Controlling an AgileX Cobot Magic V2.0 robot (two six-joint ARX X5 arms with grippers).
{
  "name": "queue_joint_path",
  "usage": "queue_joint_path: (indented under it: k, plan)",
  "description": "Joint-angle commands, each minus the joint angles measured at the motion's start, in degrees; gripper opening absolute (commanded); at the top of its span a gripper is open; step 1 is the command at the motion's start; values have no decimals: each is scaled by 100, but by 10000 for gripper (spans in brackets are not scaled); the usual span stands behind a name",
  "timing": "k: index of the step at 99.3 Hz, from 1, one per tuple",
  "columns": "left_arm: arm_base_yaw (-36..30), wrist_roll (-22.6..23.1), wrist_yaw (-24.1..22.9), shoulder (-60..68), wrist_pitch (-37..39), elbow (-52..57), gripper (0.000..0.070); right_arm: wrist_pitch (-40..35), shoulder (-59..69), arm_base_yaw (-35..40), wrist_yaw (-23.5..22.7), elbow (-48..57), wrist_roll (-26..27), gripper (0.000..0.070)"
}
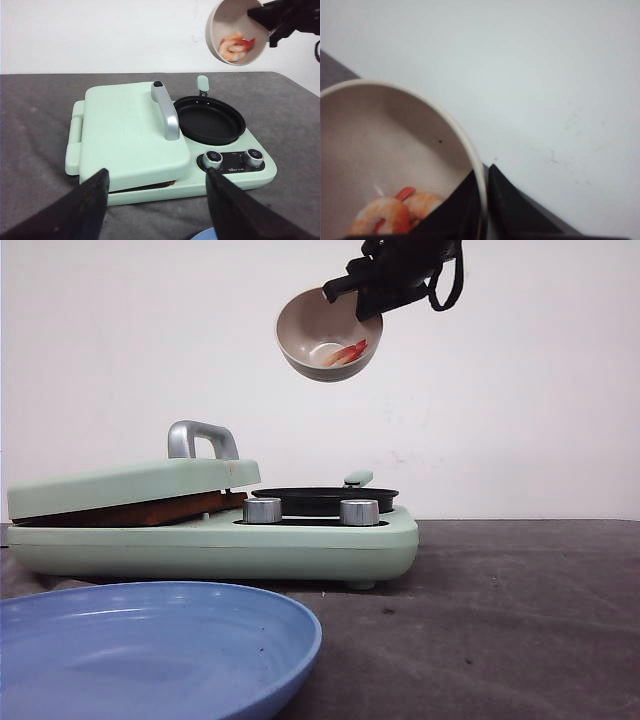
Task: Make breakfast with bread and shrimp
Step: 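Lift the bowl with the right gripper over the black frying pan, then tilt the bowl with the right gripper to pour shrimp into the pan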
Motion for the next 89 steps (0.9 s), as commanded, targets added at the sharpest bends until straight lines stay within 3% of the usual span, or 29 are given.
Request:
queue_joint_path:
  k: [1,15,27,60,72,89]
  plan:
    - [-9,101,-15,2,57,22,311,179,267,87,216,101,-103,2]
    - [-9,190,-13,2,57,22,311,616,533,225,702,94,-326,2]
    - [-9,251,-13,2,55,22,311,1016,721,350,1032,92,-905,2]
    - [-13,442,22,2,50,22,311,2441,748,623,1259,-485,-2695,2]
    - [-13,494,155,2,57,22,311,2859,748,662,1357,-828,-3134,1]
    - [-13,514,173,2,57,22,311,3993,748,732,1491,-1484,-3648,2]
